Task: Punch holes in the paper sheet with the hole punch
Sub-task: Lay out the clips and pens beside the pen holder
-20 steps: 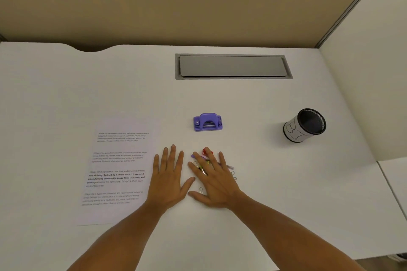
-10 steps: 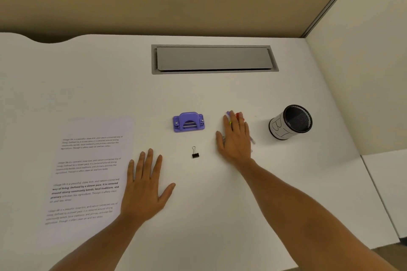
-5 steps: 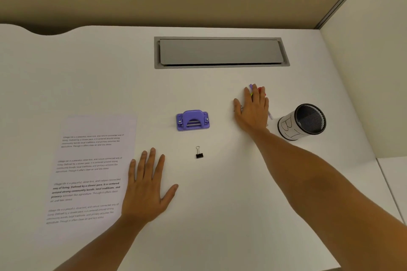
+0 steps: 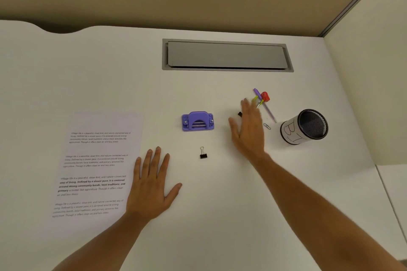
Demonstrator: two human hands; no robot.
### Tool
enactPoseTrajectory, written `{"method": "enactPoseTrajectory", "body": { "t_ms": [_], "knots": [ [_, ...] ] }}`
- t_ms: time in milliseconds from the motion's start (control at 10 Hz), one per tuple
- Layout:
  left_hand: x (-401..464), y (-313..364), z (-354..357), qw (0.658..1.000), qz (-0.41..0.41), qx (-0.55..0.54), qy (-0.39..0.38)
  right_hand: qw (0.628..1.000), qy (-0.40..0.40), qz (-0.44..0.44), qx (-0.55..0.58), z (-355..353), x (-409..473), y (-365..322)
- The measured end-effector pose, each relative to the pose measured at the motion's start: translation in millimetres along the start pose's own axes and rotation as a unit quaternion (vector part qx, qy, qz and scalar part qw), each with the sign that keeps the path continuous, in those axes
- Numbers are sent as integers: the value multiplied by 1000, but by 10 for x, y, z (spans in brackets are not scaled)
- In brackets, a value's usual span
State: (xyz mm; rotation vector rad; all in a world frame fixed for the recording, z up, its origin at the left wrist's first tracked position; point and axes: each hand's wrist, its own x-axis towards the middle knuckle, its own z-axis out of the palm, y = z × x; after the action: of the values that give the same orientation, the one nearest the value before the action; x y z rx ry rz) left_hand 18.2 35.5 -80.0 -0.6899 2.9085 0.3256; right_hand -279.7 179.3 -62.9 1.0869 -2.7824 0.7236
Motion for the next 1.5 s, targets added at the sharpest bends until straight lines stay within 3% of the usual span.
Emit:
{"method": "enactPoseTrajectory", "body": {
  "t_ms": [100, 200, 300, 500, 900, 1500],
  "knots": [
    [-1, 1, -16, 1000, 0, 0, 2, 971, -104, -217, 14, 31, -692, -332],
    [-1, 2, -21, 1000, 0, 0, 4, 927, -229, -295, -31, 53, -1060, -528],
    [6, -1, -11, 1000, -4, -1, -6, 916, -283, -264, -107, 92, -1242, -630],
    [-1, -2, -9, 1000, -3, 2, -3, 948, -255, -140, -132, 54, -920, -358],
    [2, -10, 17, 1000, -1, -6, 4, 951, -241, -67, -179, 28, -227, 126],
    [2, -16, 58, 1000, 5, -15, 24, 965, -204, 40, -160, 40, 457, 514]
  ]
}}
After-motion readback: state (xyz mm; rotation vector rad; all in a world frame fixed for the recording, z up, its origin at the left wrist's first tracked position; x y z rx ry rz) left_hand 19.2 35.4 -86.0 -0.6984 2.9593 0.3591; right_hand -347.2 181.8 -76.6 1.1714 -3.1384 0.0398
